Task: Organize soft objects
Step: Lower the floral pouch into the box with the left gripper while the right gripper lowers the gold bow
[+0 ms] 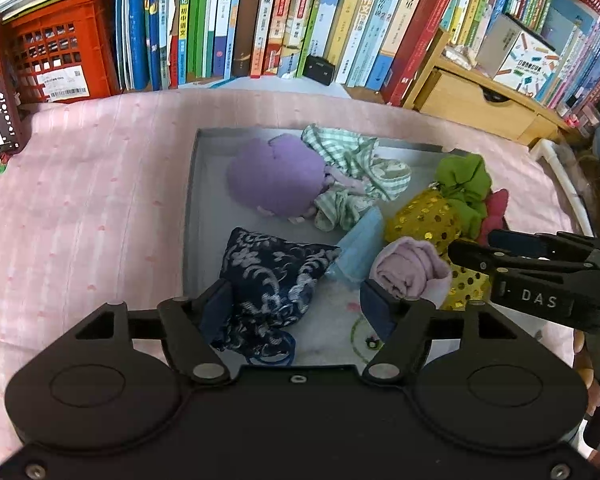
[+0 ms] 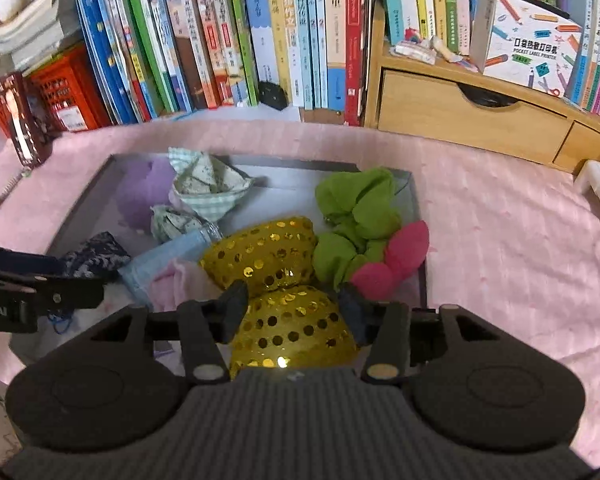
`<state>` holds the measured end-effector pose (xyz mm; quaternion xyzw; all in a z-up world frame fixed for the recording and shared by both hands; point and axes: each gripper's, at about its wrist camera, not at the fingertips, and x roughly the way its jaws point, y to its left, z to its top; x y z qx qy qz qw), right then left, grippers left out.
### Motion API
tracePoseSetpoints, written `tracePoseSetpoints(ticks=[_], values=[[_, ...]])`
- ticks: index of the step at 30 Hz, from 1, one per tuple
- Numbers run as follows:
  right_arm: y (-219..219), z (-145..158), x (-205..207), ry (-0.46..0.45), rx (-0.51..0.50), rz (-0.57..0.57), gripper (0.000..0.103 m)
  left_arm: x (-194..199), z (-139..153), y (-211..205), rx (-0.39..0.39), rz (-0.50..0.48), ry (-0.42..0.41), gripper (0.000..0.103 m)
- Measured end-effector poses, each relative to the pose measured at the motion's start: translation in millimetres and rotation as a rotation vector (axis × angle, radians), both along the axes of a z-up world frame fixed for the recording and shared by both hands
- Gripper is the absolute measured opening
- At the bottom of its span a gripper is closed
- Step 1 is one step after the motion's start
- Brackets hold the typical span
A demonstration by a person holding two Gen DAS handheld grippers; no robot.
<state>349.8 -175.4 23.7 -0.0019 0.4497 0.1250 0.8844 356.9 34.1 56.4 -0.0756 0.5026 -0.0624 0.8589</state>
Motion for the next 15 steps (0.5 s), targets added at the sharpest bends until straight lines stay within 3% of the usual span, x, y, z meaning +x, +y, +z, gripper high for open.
tracePoseSetpoints(ticks=[15], values=[[-8, 40, -38, -0.108, 0.058, 0.01, 0.081, -37, 34, -13, 0.051, -0.036, -0.11, 0.074]])
